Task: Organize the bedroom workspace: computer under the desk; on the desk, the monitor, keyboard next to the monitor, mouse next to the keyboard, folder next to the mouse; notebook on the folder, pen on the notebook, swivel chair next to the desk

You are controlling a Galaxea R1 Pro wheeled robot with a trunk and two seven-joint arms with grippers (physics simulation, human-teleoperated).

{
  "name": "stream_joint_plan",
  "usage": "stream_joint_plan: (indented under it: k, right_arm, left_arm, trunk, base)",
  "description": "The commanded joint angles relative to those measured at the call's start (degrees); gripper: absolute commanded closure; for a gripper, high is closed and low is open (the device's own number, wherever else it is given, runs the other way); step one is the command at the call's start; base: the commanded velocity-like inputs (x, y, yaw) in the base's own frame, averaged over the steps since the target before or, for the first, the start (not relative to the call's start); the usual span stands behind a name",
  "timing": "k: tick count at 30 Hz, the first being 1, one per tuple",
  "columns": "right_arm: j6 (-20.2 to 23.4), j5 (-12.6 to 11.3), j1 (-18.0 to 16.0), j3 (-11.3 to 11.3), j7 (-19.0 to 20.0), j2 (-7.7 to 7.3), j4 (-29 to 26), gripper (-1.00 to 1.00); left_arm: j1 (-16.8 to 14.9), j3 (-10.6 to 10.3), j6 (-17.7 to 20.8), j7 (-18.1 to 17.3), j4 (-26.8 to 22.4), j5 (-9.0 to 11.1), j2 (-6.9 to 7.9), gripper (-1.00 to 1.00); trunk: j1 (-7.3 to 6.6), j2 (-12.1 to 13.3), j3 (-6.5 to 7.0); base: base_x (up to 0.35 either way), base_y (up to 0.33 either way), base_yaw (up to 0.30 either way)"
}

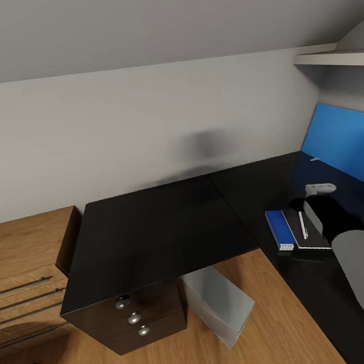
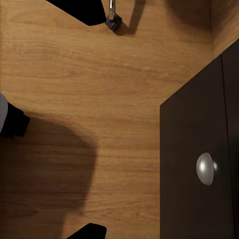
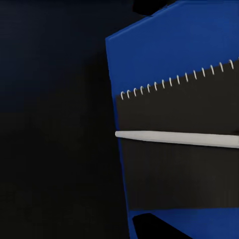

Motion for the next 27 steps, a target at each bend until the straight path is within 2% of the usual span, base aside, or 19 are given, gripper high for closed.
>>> stream_joint_plan:
  k: [1, 3, 4, 6, 11, 14, 15, 18, 19, 22, 25, 27]
  right_arm:
    - [0.73, 0.30, 1.58, -0.13, 0.07, 0.12, -3.14, -1.00]
    - [1.59, 0.02, 3.30, -0.15, 0.07, 0.22, -6.59, -1.00]
    - [2.98, -0.66, 5.05, -0.17, 0.11, 0.28, -10.38, -1.00]
    - [4.85, -1.99, 6.86, -0.19, 0.13, 0.35, -14.41, -1.00]
    - [10.48, -8.38, 11.16, -0.15, 0.09, 0.88, -24.38, -1.00]
    - [13.72, -12.74, 13.50, -0.18, 0.01, 1.99, -30.32, -1.00]
    - [15.70, -15.00, 15.18, -0.20, -0.03, 2.86, -34.46, -1.00]
    - [18.36, -17.18, 18.32, -0.18, -0.06, 4.08, -40.78, -1.00]
    - [19.96, -18.38, 21.96, -0.05, -0.03, 5.37, -46.91, -1.00]
    - [20.89, -19.07, 26.20, 0.57, 0.04, 7.43, -53.10, -1.00]
    - [21.26, -19.26, 28.41, 2.31, 0.07, 8.92, -56.11, -1.00]
    - [21.35, -19.28, 28.98, 3.35, 0.07, 9.29, -56.87, -1.00]
  left_arm:
    - [-0.08, -0.49, -0.31, 0.32, -0.10, 0.54, 0.07, -1.00]
    - [-0.08, -0.49, -0.31, 0.32, -0.10, 0.53, 0.07, -1.00]
    - [-0.08, -0.49, -0.31, 0.32, -0.10, 0.54, 0.07, -1.00]
    - [-0.08, -0.49, -0.31, 0.32, -0.10, 0.54, 0.07, -1.00]
    - [-0.08, -0.49, -0.31, 0.32, -0.10, 0.51, 0.07, -1.00]
    - [-0.08, -0.49, -0.31, 0.32, -0.10, 0.46, 0.07, -1.00]
    - [-0.08, -0.49, -0.31, 0.32, -0.10, 0.41, 0.07, -1.00]
    - [-0.08, -0.51, -0.31, 0.32, -0.10, 0.35, 0.07, -1.00]
    - [-0.08, -0.54, -0.31, 0.26, -0.10, 0.29, 0.07, -1.00]
    - [-0.08, -0.57, -0.31, 0.19, -0.10, 0.24, 0.07, -1.00]
    - [-0.08, -0.63, -0.31, 0.16, -0.05, 0.22, 0.07, -1.00]
    - [-0.08, -0.64, -0.31, 0.16, -0.03, 0.21, 0.07, -1.00]
  trunk:
    - [0.00, -0.03, -0.05]
    - [0.00, -0.03, -0.05]
    - [0.00, -0.03, -0.05]
    - [0.00, -0.03, -0.05]
    - [0.00, -0.03, -0.05]
    - [0.00, -0.03, -0.05]
    - [0.00, -0.03, -0.05]
    - [0.00, -0.03, -0.05]
    - [0.00, -0.03, -0.05]
    - [0.00, -0.03, -0.05]
    - [0.00, -0.03, -0.05]
    - [0.00, -0.03, -0.05]
  base:
    - [0.000, 0.000, 0.000]
    - [0.000, 0.000, 0.000]
    - [0.000, 0.000, 0.000]
    - [0.000, 0.000, 0.000]
    - [0.000, 0.000, 0.000]
    - [0.000, 0.000, 0.000]
    - [0.000, 0.000, 0.000]
    - [0.000, 0.000, 0.000]
    - [0.000, 0.000, 0.000]
    - [0.000, 0.000, 0.000]
    - [0.000, 0.000, 0.000]
    - [0.000, 0.000, 0.000]
